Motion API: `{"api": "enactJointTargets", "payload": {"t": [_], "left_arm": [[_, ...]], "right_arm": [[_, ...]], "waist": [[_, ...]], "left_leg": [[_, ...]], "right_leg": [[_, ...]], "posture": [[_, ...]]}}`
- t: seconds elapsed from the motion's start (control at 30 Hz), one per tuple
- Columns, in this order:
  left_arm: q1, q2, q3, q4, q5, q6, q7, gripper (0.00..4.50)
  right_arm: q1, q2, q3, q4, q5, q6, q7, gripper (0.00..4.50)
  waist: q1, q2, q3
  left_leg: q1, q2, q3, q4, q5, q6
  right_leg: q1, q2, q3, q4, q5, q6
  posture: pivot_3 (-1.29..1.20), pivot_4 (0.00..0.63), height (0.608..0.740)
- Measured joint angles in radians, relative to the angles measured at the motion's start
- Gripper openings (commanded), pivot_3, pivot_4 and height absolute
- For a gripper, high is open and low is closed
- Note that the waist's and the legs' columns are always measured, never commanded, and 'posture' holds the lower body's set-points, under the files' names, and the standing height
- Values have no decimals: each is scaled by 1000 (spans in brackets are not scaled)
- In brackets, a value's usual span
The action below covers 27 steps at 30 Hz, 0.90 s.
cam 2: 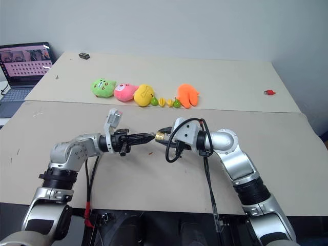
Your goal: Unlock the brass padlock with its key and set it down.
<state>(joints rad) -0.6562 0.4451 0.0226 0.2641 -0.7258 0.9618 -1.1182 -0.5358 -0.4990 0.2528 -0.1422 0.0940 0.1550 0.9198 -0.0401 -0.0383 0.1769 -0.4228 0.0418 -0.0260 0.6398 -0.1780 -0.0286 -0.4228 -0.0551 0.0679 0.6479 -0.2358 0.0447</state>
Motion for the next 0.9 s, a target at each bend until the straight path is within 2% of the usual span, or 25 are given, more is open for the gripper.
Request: {"api": "enactJointTargets", "payload": {"t": [0.17, 0.63, 0.77, 0.83, 0.87, 0.9], "left_arm": [[-35, -31, 37, 64, -58, 78, 47, 17], [-45, -33, 47, 76, -83, 132, 76, 17], [-60, -32, 55, 109, -93, 165, 99, 969], [-62, -32, 60, 125, -94, 172, 109, 1857], [-63, -32, 60, 125, -88, 170, 113, 2078], [-63, -31, 60, 125, -82, 169, 117, 2078]], "right_arm": [[-1, -1, -21, 0, 0, 3, -12, 933], [0, 0, -23, 0, 0, 6, -11, 933], [0, 1, -22, -1, 0, 6, -11, 933], [0, 2, -22, -7, 0, 6, -11, 933], [0, 2, -22, -8, 0, 6, -11, 933], [0, 1, -22, -9, 1, 6, -11, 933]], "waist": [[-1, 0, 0], [-2, 0, 0], [-2, 0, 0], [-3, 0, 0], [-3, 0, 0], [-3, 0, 0]], "left_leg": [[0, 0, 0, 0, 0, 0], [0, 0, 0, 0, 0, 0], [0, 0, 0, 0, 0, 0], [0, 0, 0, 0, 0, 0], [0, 0, 0, 0, 0, 0], [0, 0, 0, 0, 0, 0]], "right_leg": [[-1, 0, 0, 0, 1, -2], [0, 0, 0, 0, 1, -2], [0, 0, 0, 0, 1, -2], [0, 0, 0, 0, 1, -2], [0, 0, 0, 0, 1, -2], [-1, 0, 0, 0, 1, -2]], "posture": [[0, 150, 722], [0, 150, 722], [0, 150, 722], [0, 150, 722], [0, 150, 722], [0, 150, 722]]}}
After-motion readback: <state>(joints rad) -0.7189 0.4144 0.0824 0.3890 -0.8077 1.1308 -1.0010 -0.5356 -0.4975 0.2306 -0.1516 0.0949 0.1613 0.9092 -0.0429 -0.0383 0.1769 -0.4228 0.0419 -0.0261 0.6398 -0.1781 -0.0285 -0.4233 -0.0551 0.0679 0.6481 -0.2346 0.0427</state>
